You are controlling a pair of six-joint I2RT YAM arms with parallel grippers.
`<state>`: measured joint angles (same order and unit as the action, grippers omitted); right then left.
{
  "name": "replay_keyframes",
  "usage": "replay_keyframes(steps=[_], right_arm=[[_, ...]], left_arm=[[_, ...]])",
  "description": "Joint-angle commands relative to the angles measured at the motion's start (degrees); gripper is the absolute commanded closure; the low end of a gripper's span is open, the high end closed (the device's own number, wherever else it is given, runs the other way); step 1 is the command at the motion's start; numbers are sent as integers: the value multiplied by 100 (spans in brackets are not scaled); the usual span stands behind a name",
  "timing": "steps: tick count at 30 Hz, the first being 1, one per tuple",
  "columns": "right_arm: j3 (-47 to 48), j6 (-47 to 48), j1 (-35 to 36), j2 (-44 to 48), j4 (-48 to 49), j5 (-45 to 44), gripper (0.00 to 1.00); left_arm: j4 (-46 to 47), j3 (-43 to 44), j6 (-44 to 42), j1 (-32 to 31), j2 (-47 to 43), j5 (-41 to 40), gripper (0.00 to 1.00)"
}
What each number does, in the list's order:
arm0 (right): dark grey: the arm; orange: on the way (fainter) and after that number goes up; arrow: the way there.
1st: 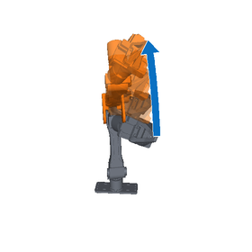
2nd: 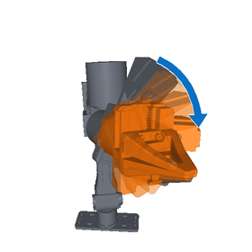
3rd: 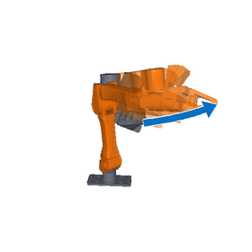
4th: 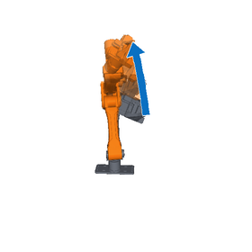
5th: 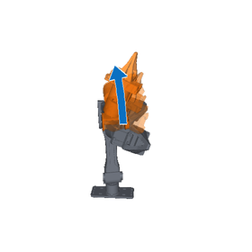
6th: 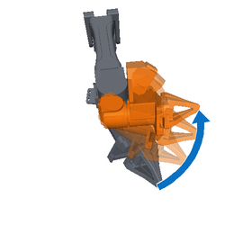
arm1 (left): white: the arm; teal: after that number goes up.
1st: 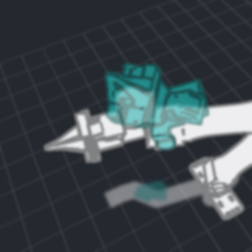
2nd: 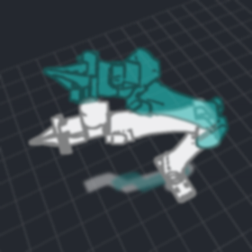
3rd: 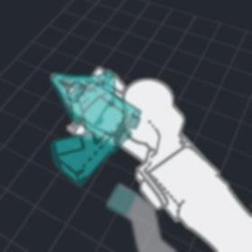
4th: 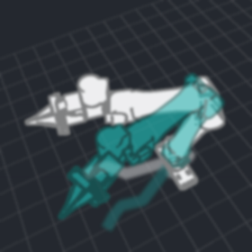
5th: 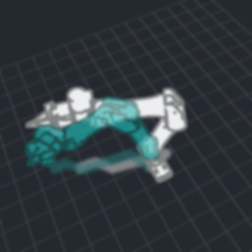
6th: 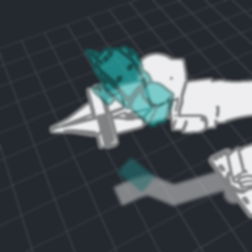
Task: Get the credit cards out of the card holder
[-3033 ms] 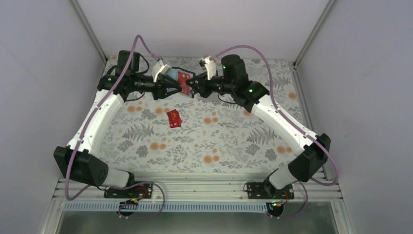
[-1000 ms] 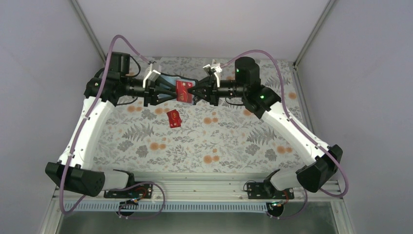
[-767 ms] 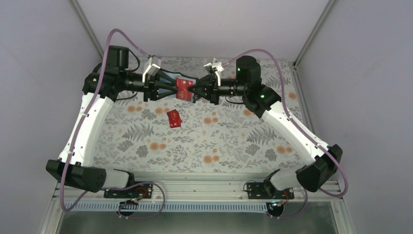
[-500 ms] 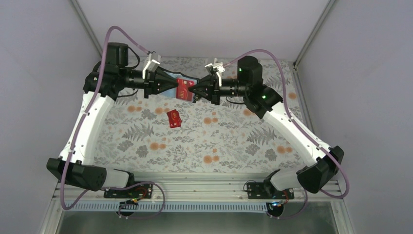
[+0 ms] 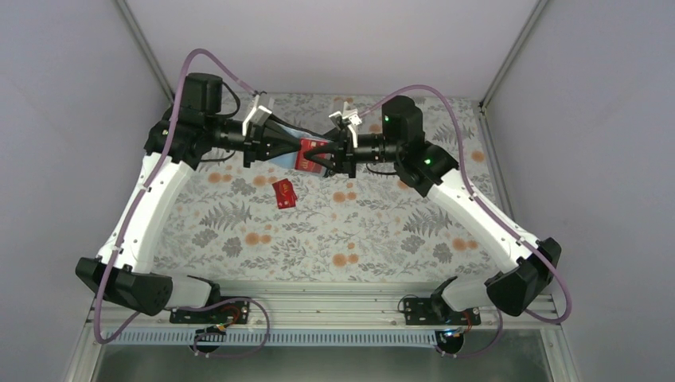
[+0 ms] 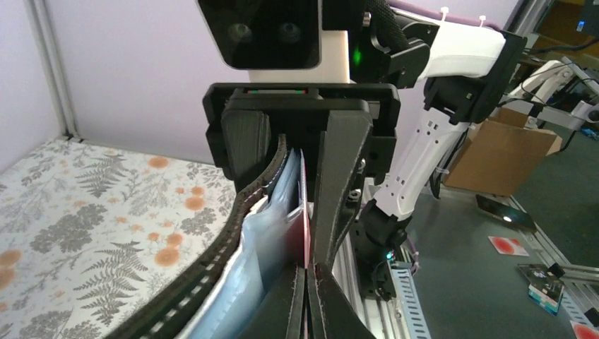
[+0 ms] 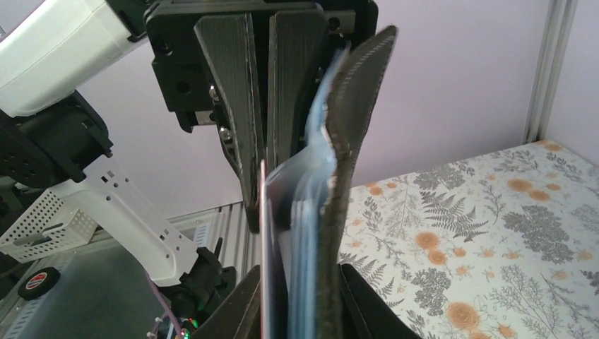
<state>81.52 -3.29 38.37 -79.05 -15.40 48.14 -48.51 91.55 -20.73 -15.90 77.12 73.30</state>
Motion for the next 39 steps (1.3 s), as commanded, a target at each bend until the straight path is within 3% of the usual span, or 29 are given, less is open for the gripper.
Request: replay_keyframes(steps=[1,10,19,20,24,31,35,39], right_arm=[[-197,151,54,130,88,0,77],[-346,279,-12,286,19,153,71],[-443,329,-97,346,-159,177,75],[-440,334,-101,351,-164,180,76],[-411,345,-126,341,-211,189,95],[-394,375,-183,359,-270,180,96],[-393,344,-191,358,-177,393,96],[-331,353,-196,314,-174,409,96]], left_arm=[[101,-60,15,79,-162,221,98],[-128,-190,-340,357,-204,7,98],[-301,-155,-518,652,-194,42,98],[-334,-160,-553,658,-189,37,98],[-389,-174,-618,655,-210,-75,98],[-615,-25,-830,746,-190,-192,98],[-548,-364,-1024,527,-320,-76,98],[-557,-434,-1073,361,-323,-121,77]])
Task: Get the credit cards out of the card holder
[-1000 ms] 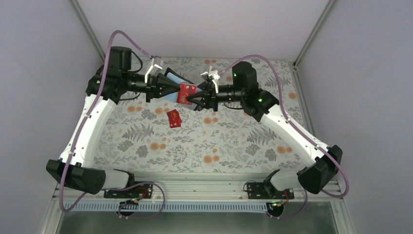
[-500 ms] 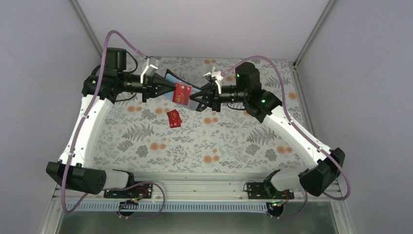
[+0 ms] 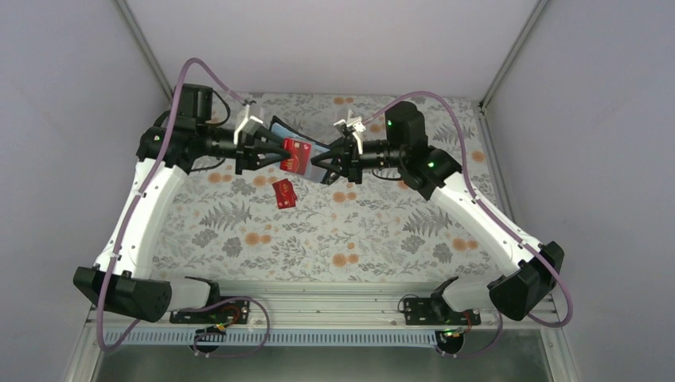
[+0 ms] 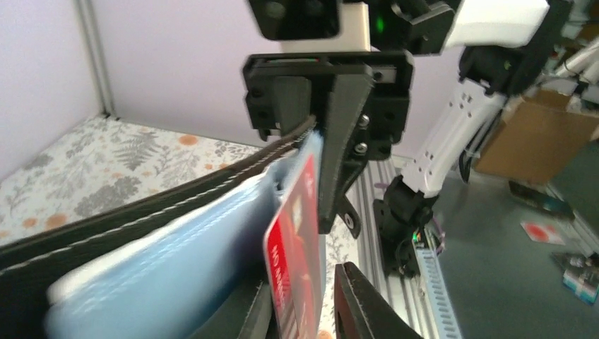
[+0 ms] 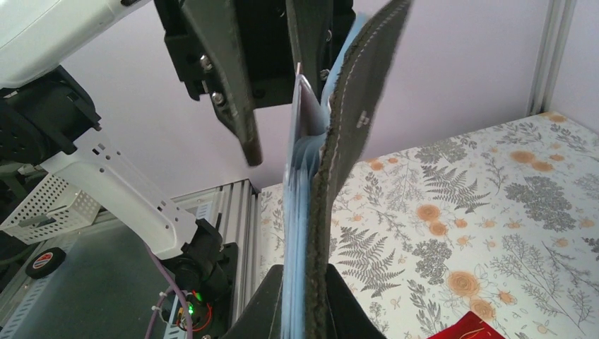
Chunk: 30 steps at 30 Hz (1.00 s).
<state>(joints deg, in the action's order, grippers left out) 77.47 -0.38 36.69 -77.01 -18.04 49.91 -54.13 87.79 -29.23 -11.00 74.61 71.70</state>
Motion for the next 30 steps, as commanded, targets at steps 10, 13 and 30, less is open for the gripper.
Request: replay_keyframes(steps=[10,13,30], right_arm=[[58,130,-30,163,26,202,96],[11,184,-67,210,-42,80,96],[-208,-328,-863,347,-306,-850,96]], left_arm=[[58,12,-29,-159,1,-104,97],[25,31,7,-111,-24,-85,89],[688,-532,1074,972,71,-411,98]])
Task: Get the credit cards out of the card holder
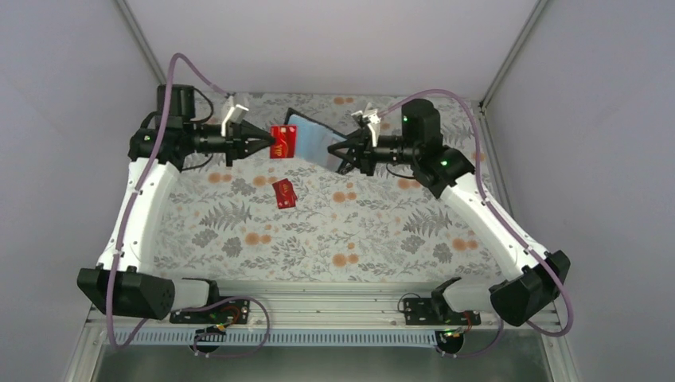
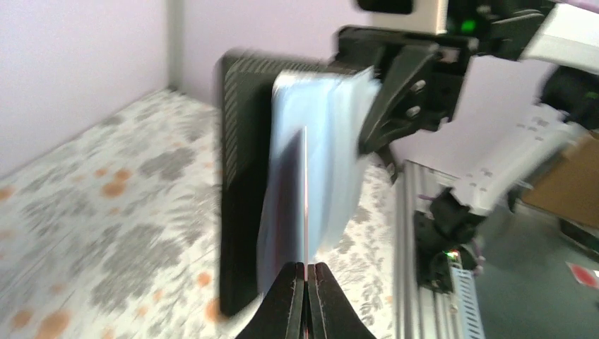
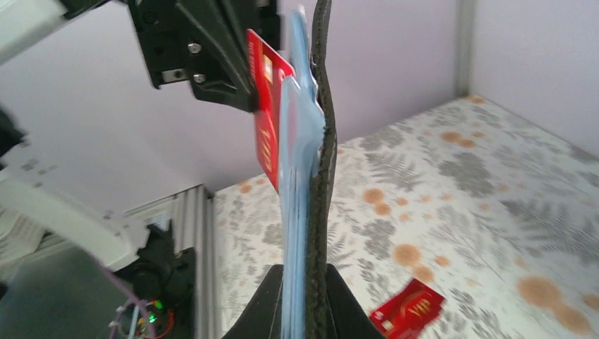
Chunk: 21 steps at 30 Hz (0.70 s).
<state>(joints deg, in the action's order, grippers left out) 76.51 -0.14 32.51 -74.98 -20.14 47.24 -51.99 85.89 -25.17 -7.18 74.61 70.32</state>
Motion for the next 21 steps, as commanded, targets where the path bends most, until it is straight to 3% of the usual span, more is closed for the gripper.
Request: replay_keyframes(steps=[1,5,9,13,21], right_arm=[[-177,-487,-700,128,-125,-724,96],[-517,-1082,-1486,45,-87,-942,96],[-594,-1143,-1600,-235,-309,-1138,96],[-689,-1180,-1608,-367,-236,-1046,96],[-712,-1046,-1608,-569,-270,-913,96]], left_arm=[[644,-488,975,726,110,-353,98],[1502,-1365,2030,970,254,-872,98],[2352,-2367,3050,960,710,-1358,98],[2584,-2518,3428,826,1625,-1842,98],[3015,-2524,3918,443,3138,-1857,98]])
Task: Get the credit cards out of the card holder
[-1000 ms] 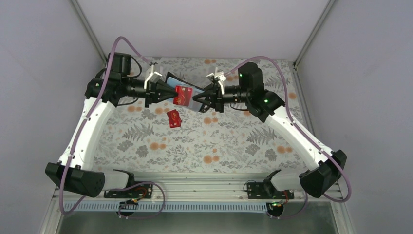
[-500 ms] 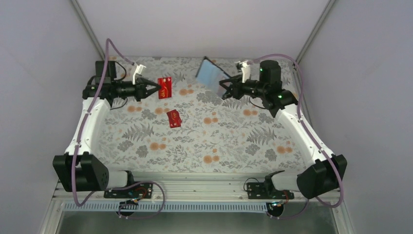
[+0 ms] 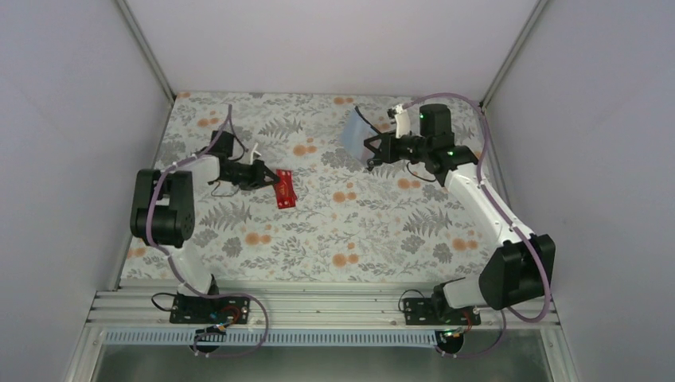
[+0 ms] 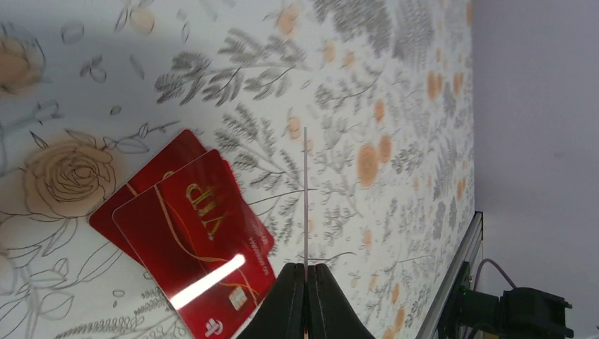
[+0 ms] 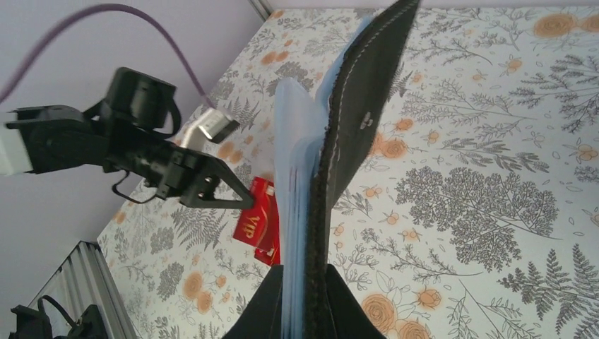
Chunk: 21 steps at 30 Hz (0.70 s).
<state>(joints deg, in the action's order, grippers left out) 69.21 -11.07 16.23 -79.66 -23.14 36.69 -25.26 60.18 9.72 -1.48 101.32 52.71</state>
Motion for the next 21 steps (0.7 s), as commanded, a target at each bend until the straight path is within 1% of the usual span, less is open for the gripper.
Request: replay_keyframes(steps=[1,3,4,5,7,8,9,10,11,13,16,19,20,21], right_arm=[[28,59,21,-118,21,160,96],[51,86,32,-161,8,220,96],[75,106,34,-177,-8,283,96],[97,126,38,-190,-17,366,96],[142,140,38,-180,-34,546,96],[159,149,45,-174,-34,598,96],[189,157,58,-155,-44,624,96],[216,174,70,-151,-81,661,96],[275,191,87,-153,-128,690,96],[362,259,140,-160,-227,812,96],[471,446,258,-126,-325,1172,96],[583,732,444,-41,-448,1461,96],[620,824,508,-4,-483,1466,96],[662,905,579,22,-529,1431,96]], left_arm=[[318,84,430,-133,603,-139,98],[254,131,419,-130,767,-377,97],[229,120,399,-126,789,-488,95],[203,100,396,-129,776,-564,88],[215,21,399,-132,651,-598,62],[215,-21,400,-133,543,-600,44],[207,-65,393,-136,406,-622,32],[180,-88,372,-134,257,-670,23],[129,-102,354,-134,78,-733,17],[4,-56,253,-126,-285,-879,11],[-164,199,-51,-125,-893,-828,9],[-480,765,-836,-125,-1282,-100,7],[-675,1007,-1247,-137,-1366,282,6],[-1163,1257,-1827,-184,-1419,579,1]])
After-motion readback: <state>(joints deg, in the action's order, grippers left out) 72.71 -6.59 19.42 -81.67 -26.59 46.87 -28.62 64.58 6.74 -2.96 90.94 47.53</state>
